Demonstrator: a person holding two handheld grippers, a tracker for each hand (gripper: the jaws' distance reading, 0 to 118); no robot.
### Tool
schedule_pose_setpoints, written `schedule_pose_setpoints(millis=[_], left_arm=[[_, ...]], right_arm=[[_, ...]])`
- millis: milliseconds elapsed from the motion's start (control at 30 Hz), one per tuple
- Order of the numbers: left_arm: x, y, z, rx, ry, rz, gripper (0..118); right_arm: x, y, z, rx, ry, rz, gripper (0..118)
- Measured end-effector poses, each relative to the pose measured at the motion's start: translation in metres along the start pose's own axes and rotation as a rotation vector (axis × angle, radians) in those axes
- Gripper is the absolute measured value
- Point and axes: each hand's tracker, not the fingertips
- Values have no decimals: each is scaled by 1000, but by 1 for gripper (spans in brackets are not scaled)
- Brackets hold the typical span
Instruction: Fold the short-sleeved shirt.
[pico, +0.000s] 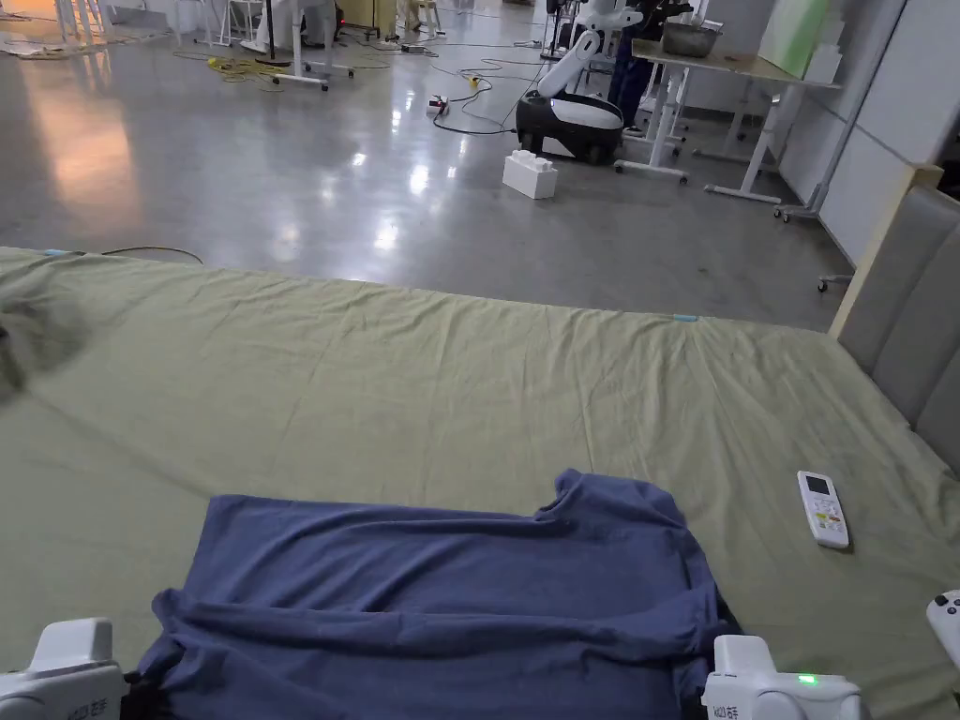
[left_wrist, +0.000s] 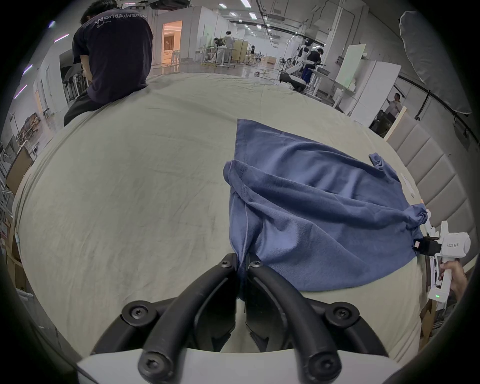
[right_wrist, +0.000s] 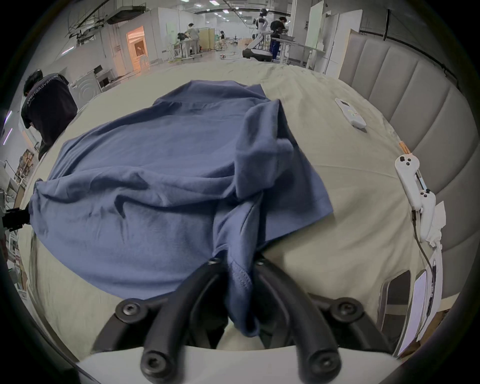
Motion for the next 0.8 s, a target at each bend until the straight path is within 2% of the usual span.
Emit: schedule_pose_setpoints(millis=[133, 367, 500, 800], left_arm=[[-2, 3, 8, 17, -20, 17, 5], [-1, 20, 31, 61, -55, -2, 5], [-1, 30, 52, 93, -56, -37, 5], [-27, -2, 99, 96, -60, -67, 5]], right_arm=[[-1, 0, 14, 19, 13, -43, 7], [-8, 7, 62, 74, 8, -26, 6], [-13, 10, 97, 106, -16, 21, 6], [-16, -49, 152, 83, -7, 29, 6]])
